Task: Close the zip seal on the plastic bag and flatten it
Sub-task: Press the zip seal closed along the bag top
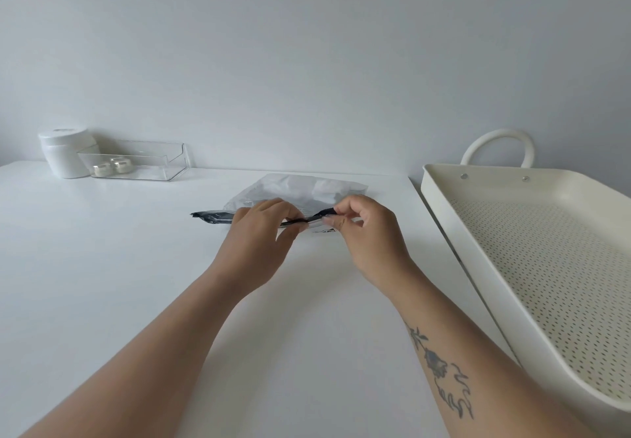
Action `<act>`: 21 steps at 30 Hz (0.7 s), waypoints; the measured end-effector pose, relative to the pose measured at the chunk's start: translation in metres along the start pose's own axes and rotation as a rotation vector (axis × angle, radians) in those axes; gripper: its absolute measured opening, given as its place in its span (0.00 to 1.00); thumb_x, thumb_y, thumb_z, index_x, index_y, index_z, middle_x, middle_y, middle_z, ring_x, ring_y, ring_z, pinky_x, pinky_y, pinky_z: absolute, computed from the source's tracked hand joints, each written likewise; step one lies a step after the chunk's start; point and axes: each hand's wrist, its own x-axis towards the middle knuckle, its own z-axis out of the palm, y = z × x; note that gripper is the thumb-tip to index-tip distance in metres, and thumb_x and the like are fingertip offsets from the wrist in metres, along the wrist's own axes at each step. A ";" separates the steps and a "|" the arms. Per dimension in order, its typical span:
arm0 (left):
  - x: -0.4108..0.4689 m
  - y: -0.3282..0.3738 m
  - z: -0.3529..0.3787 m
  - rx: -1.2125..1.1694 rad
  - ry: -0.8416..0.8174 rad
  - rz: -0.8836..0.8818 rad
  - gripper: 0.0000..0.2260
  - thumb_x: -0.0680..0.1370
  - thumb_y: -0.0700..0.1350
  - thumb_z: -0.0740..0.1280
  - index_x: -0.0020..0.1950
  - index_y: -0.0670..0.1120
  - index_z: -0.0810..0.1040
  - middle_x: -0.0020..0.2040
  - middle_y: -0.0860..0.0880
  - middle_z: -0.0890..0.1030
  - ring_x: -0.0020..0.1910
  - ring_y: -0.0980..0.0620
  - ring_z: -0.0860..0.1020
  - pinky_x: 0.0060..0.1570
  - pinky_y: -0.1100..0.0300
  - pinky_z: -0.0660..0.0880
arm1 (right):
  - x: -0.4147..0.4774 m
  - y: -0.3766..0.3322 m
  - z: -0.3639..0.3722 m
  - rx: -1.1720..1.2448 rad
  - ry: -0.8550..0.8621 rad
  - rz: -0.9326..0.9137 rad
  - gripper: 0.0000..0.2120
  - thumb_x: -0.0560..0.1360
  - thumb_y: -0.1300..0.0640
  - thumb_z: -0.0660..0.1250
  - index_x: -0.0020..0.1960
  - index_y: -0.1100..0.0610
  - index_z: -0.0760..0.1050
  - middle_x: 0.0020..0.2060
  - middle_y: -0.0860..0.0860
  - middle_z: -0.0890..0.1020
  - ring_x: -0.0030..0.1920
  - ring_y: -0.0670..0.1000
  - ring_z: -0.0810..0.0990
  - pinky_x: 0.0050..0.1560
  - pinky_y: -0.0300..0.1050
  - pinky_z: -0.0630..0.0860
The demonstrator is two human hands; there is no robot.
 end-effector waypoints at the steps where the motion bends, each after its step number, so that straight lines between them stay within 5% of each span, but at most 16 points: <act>1: 0.000 -0.001 0.000 0.005 -0.001 0.001 0.03 0.80 0.48 0.64 0.49 0.52 0.77 0.46 0.59 0.78 0.49 0.56 0.74 0.55 0.54 0.66 | 0.000 0.000 -0.001 -0.003 0.012 0.007 0.05 0.73 0.58 0.72 0.40 0.57 0.78 0.36 0.45 0.80 0.36 0.41 0.73 0.36 0.30 0.67; 6: -0.001 -0.009 0.001 0.025 0.024 -0.038 0.04 0.80 0.48 0.62 0.49 0.51 0.77 0.46 0.59 0.76 0.45 0.63 0.66 0.54 0.57 0.62 | 0.002 0.002 -0.007 0.040 0.077 0.058 0.05 0.73 0.57 0.71 0.41 0.58 0.79 0.36 0.46 0.80 0.35 0.38 0.74 0.37 0.27 0.68; 12: -0.004 -0.009 0.001 0.052 -0.033 -0.068 0.03 0.81 0.46 0.61 0.49 0.51 0.73 0.47 0.56 0.76 0.50 0.53 0.72 0.57 0.54 0.62 | 0.001 0.006 -0.014 -0.052 -0.053 0.110 0.04 0.76 0.56 0.68 0.43 0.55 0.78 0.37 0.48 0.80 0.35 0.42 0.72 0.35 0.28 0.67; 16: -0.006 -0.006 0.000 0.027 -0.025 -0.027 0.05 0.76 0.51 0.67 0.51 0.54 0.73 0.49 0.60 0.76 0.53 0.57 0.71 0.57 0.56 0.60 | -0.001 0.001 -0.009 0.005 -0.088 0.120 0.03 0.74 0.58 0.71 0.42 0.54 0.78 0.37 0.46 0.80 0.31 0.36 0.73 0.34 0.26 0.67; 21: -0.002 0.005 0.005 -0.007 -0.004 0.053 0.04 0.76 0.51 0.69 0.43 0.54 0.76 0.40 0.61 0.76 0.47 0.57 0.71 0.52 0.55 0.61 | -0.004 -0.004 -0.002 0.038 -0.150 0.108 0.03 0.72 0.58 0.73 0.40 0.54 0.80 0.34 0.44 0.82 0.31 0.36 0.74 0.33 0.26 0.67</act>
